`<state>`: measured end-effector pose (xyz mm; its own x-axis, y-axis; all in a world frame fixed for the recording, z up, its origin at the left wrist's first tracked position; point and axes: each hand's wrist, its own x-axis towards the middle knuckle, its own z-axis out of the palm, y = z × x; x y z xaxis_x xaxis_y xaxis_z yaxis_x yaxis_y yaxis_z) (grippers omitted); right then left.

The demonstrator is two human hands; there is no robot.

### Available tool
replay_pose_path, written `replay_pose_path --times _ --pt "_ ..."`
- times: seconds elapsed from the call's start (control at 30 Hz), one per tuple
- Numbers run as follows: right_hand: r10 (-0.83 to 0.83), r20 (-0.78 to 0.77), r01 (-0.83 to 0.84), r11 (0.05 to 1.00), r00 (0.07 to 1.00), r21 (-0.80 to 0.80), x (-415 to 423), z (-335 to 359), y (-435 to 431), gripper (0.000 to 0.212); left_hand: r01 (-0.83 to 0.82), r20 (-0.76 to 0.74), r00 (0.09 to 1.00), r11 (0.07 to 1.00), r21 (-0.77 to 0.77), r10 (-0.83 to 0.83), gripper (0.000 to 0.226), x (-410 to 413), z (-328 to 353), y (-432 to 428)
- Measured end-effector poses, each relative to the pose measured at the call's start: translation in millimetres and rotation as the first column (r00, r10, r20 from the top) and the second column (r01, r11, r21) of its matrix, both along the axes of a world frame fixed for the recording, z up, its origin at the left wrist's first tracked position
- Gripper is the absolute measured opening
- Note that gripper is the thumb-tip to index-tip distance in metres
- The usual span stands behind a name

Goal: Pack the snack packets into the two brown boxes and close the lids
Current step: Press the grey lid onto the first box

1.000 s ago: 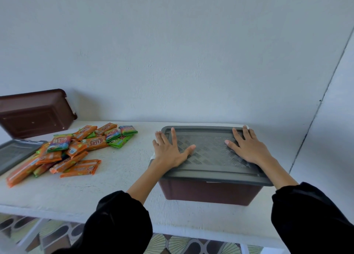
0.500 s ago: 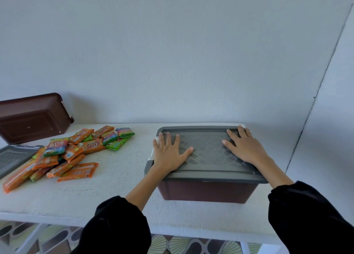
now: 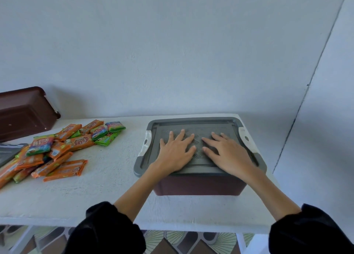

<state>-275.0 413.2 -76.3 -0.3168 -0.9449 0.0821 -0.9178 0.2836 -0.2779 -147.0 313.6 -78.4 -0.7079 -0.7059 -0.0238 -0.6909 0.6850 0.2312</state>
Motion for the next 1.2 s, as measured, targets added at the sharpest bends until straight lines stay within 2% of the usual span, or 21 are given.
replay_pose_path --times 0.07,0.17,0.4,0.53,0.6,0.7,0.97,1.2 --pt "0.029 -0.018 -0.028 1.0 0.999 0.011 9.4 -2.3 6.5 0.049 0.003 0.034 0.999 1.0 0.017 -0.004 0.053 3.2 -1.6 12.7" --pt "0.04 -0.035 -0.041 0.999 0.999 -0.005 17.6 -5.5 14.3 0.049 -0.001 -0.018 1.0 1.0 -0.006 0.001 0.053 5.9 -3.2 25.7" --pt "-0.046 -0.097 0.022 0.973 0.994 -0.231 18.8 -14.0 9.3 0.037 -0.01 -0.048 0.999 0.994 -0.113 0.005 0.05 2.3 -4.4 25.3" --pt "-0.059 -0.14 0.013 0.952 0.988 -0.307 15.2 -18.8 1.4 0.047 -0.008 -0.052 0.999 0.995 -0.103 0.002 0.065 0.5 -3.6 21.3" --pt "-0.059 -0.137 0.013 0.95 0.989 -0.313 10.9 -18.4 -5.1 0.045 -0.006 -0.047 0.999 0.995 -0.103 0.001 0.066 -3.3 -3.1 13.9" --pt "-0.051 -0.095 0.025 0.965 0.994 -0.261 0.1 -14.0 -22.1 0.039 -0.001 -0.054 0.999 0.993 -0.115 -0.005 0.053 -13.6 -2.6 -4.6" --pt "-0.069 -0.085 0.047 0.971 0.994 -0.234 -37.3 -6.8 -93.8 0.04 0.037 -0.112 0.993 0.996 -0.077 -0.046 0.051 -48.3 3.5 -78.8" --pt "-0.063 -0.064 0.046 0.97 0.996 -0.239 -71.0 -4.4 -151.1 0.04 0.079 -0.274 0.959 0.997 0.027 -0.069 0.046 -77.2 8.0 -133.5"
